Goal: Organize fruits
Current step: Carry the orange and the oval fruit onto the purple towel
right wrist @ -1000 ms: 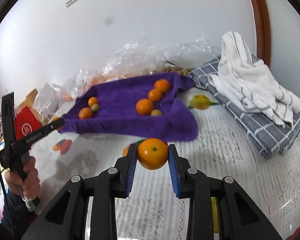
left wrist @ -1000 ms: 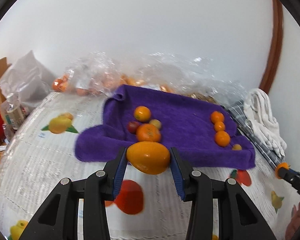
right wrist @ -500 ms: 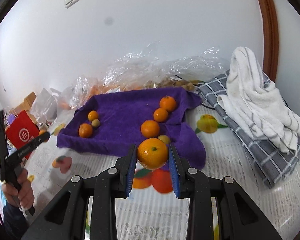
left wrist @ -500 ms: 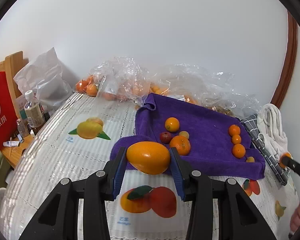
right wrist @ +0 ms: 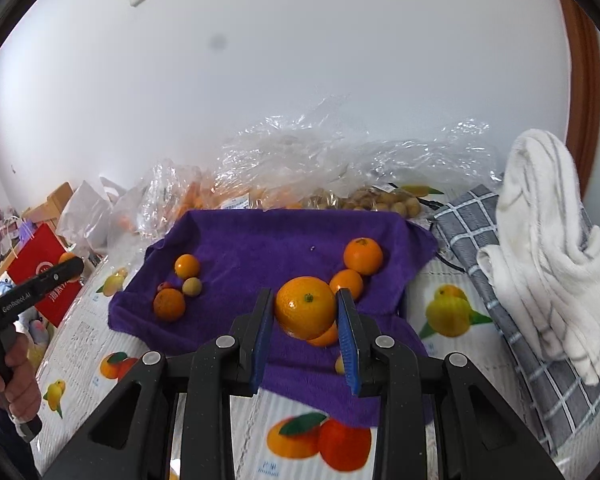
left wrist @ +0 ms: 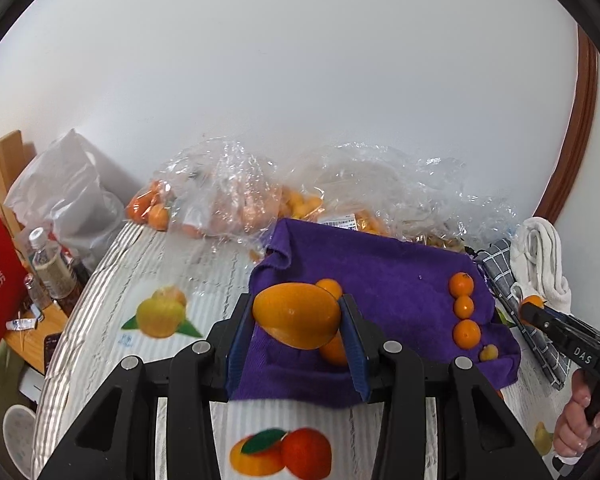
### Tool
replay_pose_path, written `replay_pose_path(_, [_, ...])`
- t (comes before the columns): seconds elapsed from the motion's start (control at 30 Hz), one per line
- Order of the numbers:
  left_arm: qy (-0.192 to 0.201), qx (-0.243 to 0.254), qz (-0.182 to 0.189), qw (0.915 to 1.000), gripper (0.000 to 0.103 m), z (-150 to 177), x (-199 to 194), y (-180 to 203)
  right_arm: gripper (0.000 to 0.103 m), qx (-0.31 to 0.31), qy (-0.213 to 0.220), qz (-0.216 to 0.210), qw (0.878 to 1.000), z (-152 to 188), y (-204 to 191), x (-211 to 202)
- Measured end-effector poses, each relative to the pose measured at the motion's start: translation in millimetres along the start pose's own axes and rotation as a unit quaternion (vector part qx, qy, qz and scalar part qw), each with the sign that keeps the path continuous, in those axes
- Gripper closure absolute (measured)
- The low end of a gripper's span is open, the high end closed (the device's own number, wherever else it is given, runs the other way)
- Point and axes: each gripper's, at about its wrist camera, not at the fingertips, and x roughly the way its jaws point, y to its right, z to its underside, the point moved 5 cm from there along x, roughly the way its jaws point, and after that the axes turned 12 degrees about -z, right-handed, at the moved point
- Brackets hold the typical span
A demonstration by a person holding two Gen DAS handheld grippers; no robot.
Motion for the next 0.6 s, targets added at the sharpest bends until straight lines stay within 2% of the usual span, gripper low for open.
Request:
replay_pose_path(0.27, [-0.043,0.001,0.009,0.999,0.063,-9,39,6,0.072,-0.009,-0.035,0.007,0.999,-9,0,48])
replay_pose_path(0.6, [-0.102,-0.006,0.031,0.9943,0.063,-4,75,6,0.072,-0.062,-0.111,0.013,0.992,0,-11,119])
